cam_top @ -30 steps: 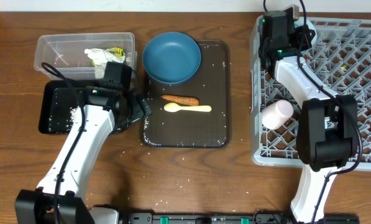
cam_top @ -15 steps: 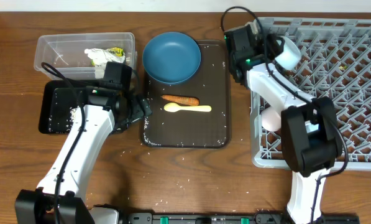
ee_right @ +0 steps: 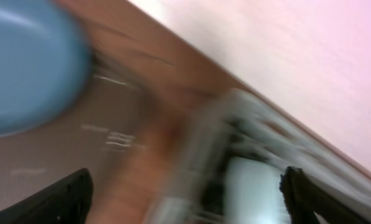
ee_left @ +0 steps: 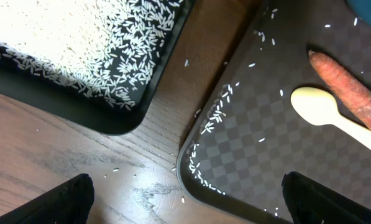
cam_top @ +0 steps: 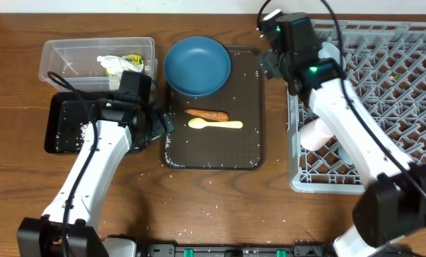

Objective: Sort waste into correct bins and load items into the dishwasher rack
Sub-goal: 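Reach the right gripper to the dark-blue plate and grasp its rim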

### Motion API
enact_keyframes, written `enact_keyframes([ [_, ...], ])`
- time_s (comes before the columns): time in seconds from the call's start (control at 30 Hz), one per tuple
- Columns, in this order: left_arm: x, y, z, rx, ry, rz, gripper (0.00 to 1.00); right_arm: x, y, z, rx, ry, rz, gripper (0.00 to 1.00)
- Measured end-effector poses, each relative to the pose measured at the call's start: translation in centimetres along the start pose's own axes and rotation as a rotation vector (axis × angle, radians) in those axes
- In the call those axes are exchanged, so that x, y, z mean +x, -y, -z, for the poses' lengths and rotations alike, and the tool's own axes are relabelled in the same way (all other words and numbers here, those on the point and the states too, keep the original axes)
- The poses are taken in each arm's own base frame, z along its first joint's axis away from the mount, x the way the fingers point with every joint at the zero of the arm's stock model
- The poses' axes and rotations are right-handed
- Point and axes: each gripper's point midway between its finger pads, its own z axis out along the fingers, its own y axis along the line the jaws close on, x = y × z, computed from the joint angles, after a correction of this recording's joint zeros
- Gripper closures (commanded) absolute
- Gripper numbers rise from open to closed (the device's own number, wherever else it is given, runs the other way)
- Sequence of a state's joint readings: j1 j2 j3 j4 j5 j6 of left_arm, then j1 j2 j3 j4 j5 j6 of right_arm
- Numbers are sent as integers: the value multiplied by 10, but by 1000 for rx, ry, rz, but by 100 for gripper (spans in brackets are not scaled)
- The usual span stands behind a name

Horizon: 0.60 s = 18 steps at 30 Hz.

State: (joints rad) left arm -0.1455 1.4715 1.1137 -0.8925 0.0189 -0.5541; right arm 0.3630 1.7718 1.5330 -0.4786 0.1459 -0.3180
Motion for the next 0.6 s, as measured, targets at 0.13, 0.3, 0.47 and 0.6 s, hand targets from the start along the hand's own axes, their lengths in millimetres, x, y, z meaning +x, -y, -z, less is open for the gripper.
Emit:
enact_keyframes([
  [0.13, 0, 0, 0, 0, 0, 0, 1, -10, -45, 7, -268, 55, -83, 8],
  [0.3, -5, 3, 0, 13, 19, 1, 1, -25, -77, -4, -411, 92, -251, 14],
  [0.47, -5, 4, 0, 15, 21, 1, 1, -32, -97, -39, -364, 91, -440, 21],
  [0.6, -5, 4, 0, 15, 20, 1, 1, -9, -116, -77, -293, 8, -576, 26],
])
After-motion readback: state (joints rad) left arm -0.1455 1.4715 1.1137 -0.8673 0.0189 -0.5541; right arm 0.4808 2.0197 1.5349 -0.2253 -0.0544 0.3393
